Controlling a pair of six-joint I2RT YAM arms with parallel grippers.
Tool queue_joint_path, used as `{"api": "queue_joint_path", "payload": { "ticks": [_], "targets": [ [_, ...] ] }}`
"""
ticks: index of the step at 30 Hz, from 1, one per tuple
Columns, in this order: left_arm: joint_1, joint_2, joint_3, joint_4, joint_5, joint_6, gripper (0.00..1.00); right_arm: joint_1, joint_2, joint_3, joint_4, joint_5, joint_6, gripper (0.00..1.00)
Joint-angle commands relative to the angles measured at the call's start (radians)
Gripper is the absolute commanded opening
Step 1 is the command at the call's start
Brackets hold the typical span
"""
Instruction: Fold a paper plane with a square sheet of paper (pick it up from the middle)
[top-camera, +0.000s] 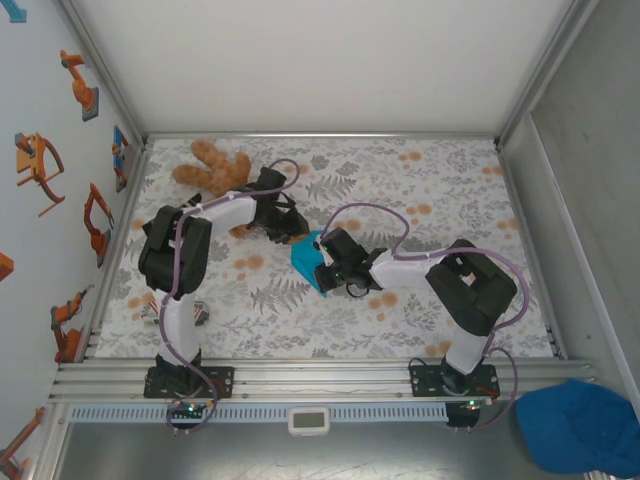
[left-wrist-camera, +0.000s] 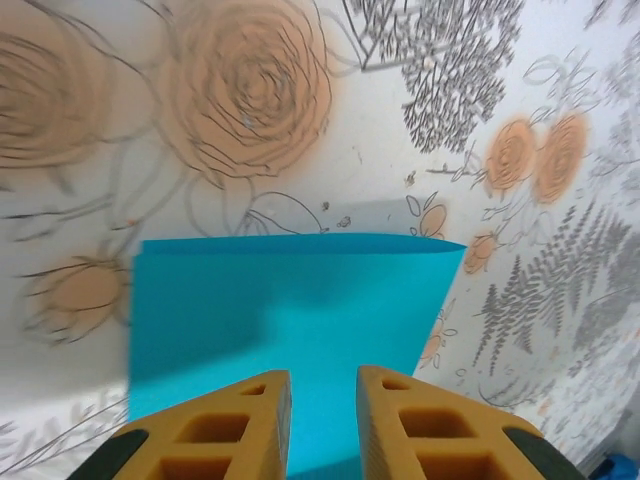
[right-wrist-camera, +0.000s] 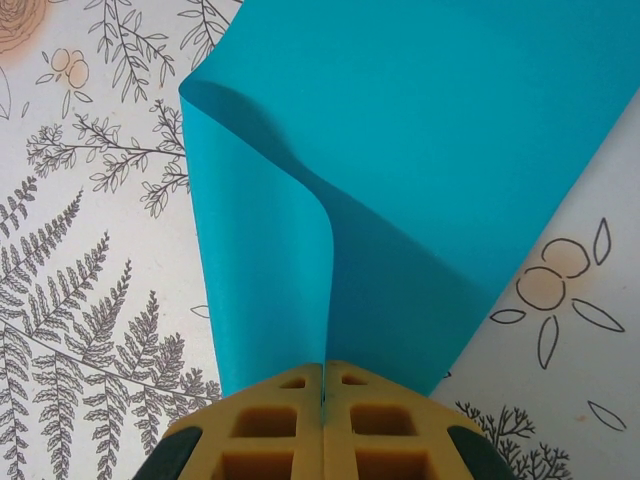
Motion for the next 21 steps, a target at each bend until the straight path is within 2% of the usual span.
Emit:
{"api": "queue_joint_path", "payload": {
  "ticks": [1, 9, 21],
  "targets": [
    [0.018, -0.013, -0.029, 0.006, 0.03, -0.006, 0.2, -0.007, 0.019, 0.022, -0.008, -0.018, 0.006, 0.0],
    [0.003, 0.067, -0.004, -0.028, 0.015, 0.005, 0.13, -0.008, 0.006, 0.029, -0.006, -0.037, -0.004, 0.0],
    [-0.005, 0.091, 0.002, -0.047, 0.004, 0.018, 0.11, -0.008, 0.017, 0.041, -0.01, -0.059, -0.012, 0.0]
  ]
}}
